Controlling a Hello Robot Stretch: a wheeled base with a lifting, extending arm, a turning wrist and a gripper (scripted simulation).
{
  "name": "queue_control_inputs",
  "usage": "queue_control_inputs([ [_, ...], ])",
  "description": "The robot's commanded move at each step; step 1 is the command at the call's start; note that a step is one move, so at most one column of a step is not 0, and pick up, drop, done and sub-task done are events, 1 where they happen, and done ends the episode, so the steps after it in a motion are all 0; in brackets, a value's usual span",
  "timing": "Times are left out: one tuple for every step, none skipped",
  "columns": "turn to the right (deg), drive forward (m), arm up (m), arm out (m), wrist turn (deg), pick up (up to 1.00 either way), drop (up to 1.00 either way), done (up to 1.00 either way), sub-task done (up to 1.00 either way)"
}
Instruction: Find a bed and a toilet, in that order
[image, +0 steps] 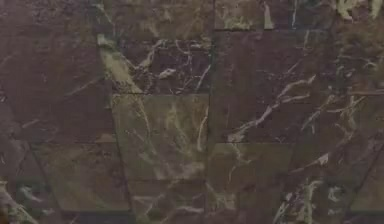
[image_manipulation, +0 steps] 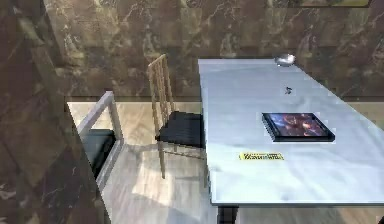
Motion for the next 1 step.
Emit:
queue_control_inputs([
  [0.0, 0.15, 0.0, 0.0, 0.0, 0.0, 0.0, 0.0, 0.0],
])
